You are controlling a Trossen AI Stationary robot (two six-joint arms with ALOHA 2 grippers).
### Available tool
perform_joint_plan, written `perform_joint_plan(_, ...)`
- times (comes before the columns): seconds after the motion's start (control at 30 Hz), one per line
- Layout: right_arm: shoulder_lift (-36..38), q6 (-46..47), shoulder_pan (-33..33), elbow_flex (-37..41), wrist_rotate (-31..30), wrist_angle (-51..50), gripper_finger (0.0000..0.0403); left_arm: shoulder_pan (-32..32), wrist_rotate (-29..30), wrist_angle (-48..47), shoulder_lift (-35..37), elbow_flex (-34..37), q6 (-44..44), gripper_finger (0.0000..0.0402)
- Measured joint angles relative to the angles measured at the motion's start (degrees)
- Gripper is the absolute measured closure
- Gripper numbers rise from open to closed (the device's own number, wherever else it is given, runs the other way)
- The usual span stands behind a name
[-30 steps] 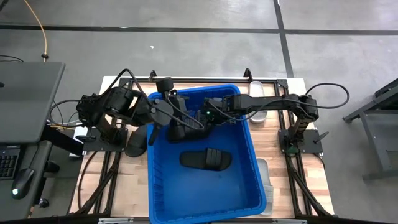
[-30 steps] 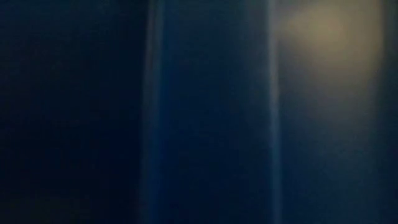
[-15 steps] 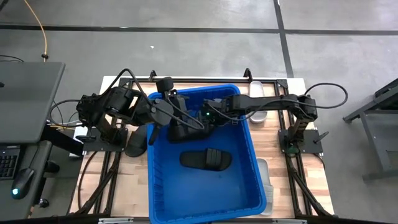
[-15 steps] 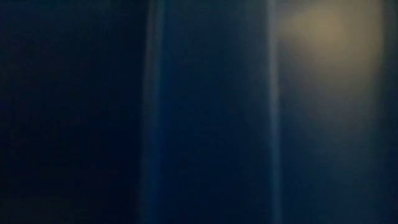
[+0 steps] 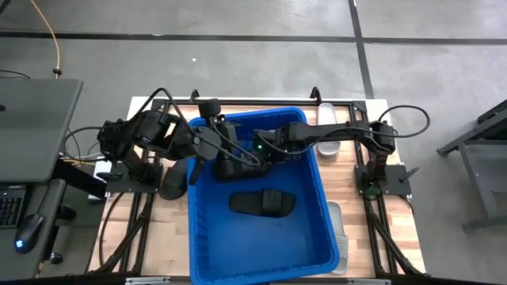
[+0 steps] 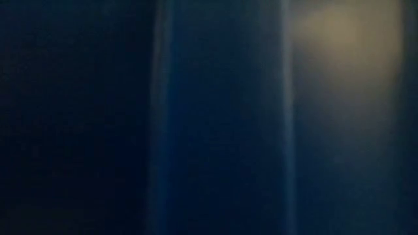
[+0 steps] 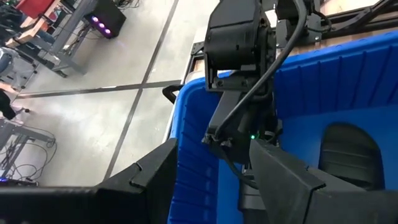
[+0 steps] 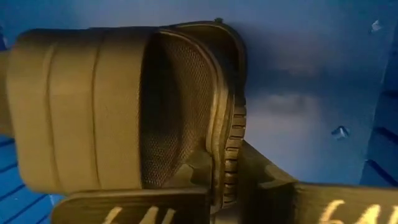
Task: Pick and place slides into bin
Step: Put the bottom black slide in the bin
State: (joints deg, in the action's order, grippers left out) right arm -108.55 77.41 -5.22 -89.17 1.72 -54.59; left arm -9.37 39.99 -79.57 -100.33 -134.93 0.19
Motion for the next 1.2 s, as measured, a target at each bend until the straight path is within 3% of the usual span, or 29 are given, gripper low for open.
perform_joint_plan(0.33,0.6,-1.3,-0.4,-2.2,-1.5,-2.1,0.0398,0.0,-0.1,-0.2,0.0,0.0,0.7,0.0211)
perform_joint_plan(0.77,0.6,-1.5,0.5,-28.7,-7.9,-17.1,0.0398,0.0,-0.9,-0.1,0.0,0.0,3.1,0.0211)
perform_joint_plan(1.0,0.6,9.4,7.3,-42.4,-8.3,-31.3,0.0398,0.0,-1.0,0.1,0.0,0.0,5.4,0.0211)
perform_joint_plan(1.2,0.9,24.4,15.4,-45.4,-10.2,-35.4,0.0398,0.0,-1.4,0.1,0.0,0.0,5.6,0.0211)
